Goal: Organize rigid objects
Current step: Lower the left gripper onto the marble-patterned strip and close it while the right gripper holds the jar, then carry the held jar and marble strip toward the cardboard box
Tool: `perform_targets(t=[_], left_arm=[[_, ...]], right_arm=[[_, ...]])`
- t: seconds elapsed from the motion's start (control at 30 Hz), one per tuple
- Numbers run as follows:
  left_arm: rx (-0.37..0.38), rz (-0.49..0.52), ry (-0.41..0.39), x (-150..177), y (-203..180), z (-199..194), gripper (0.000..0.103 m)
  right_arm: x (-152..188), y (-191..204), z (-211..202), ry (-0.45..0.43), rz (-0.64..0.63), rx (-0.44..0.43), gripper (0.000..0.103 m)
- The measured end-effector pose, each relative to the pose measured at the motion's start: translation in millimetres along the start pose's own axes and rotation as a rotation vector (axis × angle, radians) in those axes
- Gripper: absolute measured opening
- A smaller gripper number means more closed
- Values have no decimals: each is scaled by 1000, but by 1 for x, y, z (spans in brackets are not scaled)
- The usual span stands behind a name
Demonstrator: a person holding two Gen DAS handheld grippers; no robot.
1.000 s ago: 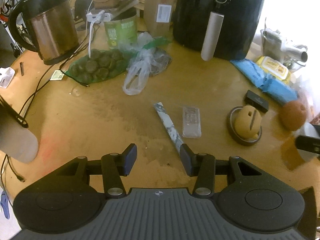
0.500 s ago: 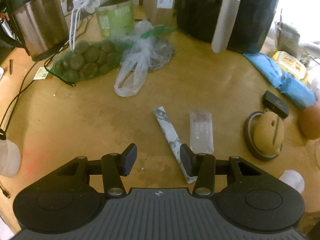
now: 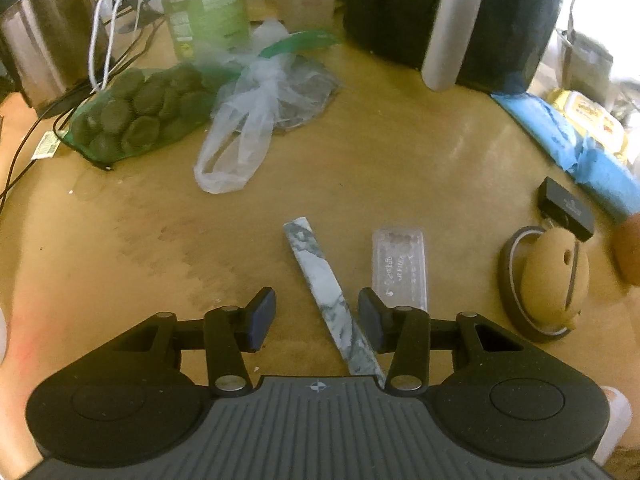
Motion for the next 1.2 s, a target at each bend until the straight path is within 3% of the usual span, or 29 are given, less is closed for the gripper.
perform_targets(t=[0.03,0.07,0.17,0.33,0.83,0.93,1.03,1.2], left_arm=[[-12,20,-9,1,-1,0,42],[-9,39,-22,2,-3,-1,31],[-17,71,-24,5,-5,-4,16],[1,75,-2,7,-2,-8,16],[38,11,-35,16,21,-47,16],[38,-9,-42,20,28,-57,16],[38,-29,-43,26,34,-65,16],[40,-62,-52,36,46,-81,16]], right_arm=[[1,0,1,3,-1,3,74],[1,1,2,9,-1,3,79],[7,2,10,41,2,1,80],[17,7,26,101,-8,2,90],[30,21,75,199,-106,34,91],[32,22,84,212,-142,57,88],[39,23,94,241,-176,74,64],[38,26,94,224,-184,72,64]])
Point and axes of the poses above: each gripper's, at about its wrist camera, not at the fingertips, and z roughly the way its jaws point, y to its left, x to its underside, the point moved 10 cm from there along z, roughly the way its jaws point, and after that the axes turned 7 degrees about -x, right-handed, at the moved point
